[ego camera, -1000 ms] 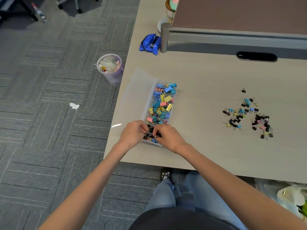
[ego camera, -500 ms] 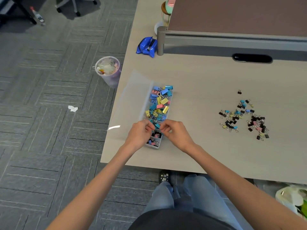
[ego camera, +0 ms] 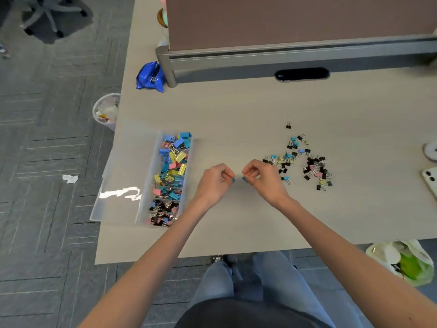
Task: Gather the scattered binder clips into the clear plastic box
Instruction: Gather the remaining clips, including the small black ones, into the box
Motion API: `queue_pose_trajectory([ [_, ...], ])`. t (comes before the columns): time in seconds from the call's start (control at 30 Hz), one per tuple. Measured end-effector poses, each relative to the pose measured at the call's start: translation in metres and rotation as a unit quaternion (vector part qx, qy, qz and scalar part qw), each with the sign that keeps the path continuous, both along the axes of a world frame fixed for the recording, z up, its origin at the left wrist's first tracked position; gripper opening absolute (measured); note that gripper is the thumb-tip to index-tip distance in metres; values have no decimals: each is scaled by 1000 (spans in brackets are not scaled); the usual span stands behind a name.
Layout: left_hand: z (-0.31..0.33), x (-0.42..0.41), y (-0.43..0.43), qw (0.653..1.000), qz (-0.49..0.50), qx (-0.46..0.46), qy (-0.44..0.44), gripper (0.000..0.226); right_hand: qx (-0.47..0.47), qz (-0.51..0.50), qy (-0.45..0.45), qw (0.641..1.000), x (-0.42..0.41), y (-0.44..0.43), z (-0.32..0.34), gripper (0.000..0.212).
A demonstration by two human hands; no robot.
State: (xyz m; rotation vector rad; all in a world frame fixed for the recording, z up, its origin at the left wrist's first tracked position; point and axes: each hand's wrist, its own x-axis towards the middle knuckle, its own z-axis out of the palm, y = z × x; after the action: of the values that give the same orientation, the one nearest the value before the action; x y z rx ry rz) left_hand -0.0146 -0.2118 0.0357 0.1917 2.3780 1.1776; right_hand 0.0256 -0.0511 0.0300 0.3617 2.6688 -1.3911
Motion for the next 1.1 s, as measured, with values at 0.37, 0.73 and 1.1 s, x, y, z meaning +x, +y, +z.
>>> queue_pose_trajectory([
  [0.37,-42,15,134,998,-21,-3,60,22,66,-12,-38,997,28,153,-38,15],
  [0.73,-97,43,150,901,-207,-308,224,83,311,87,-58,945,82,233,-77,119],
  [1.1,-108,3,185,883,-231,-296,282,72,357,131,-33,924,42,229,-104,106],
])
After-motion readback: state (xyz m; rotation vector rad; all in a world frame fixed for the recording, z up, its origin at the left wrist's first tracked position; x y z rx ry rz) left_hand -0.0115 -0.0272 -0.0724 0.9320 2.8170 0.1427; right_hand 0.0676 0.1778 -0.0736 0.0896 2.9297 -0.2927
